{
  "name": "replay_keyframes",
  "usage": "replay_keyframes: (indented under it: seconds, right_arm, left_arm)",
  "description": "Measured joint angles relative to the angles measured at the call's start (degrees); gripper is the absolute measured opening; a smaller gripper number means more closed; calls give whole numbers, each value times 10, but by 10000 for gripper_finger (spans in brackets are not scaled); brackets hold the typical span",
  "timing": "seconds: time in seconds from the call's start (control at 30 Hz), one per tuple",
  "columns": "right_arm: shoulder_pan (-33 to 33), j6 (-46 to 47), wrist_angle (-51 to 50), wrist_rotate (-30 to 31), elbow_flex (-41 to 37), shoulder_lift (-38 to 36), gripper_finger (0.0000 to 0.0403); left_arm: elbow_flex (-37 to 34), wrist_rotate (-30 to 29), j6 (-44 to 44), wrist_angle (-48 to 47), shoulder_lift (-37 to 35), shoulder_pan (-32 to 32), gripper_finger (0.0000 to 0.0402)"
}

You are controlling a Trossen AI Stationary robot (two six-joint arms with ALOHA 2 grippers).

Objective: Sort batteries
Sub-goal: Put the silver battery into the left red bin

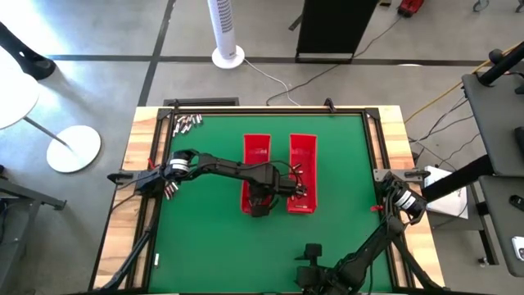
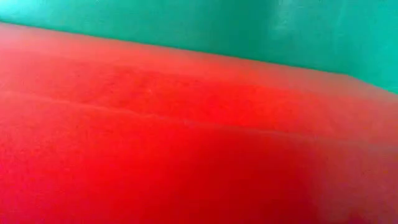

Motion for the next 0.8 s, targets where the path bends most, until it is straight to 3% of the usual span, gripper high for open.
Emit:
replay_keyframes:
  seconds: [0.2,0.43,0.53,0.63,0.8]
  right_arm:
    - [0,-6,0,0,0,0,338]
    - [-1,-24,0,2,0,0,342]
    - [-1,-27,0,1,0,0,341]
    - [-1,-28,0,1,-2,0,344]
    - [-1,-28,0,2,-3,0,345]
  left_arm:
    - [38,-1,-4,-29,0,-1,119]
    - [202,-13,-45,-155,-19,-35,153]
    - [250,-15,-73,-152,-44,-65,159]
    - [254,-9,-112,-155,-90,-108,163]
    - [184,-22,-249,-157,-187,-198,168]
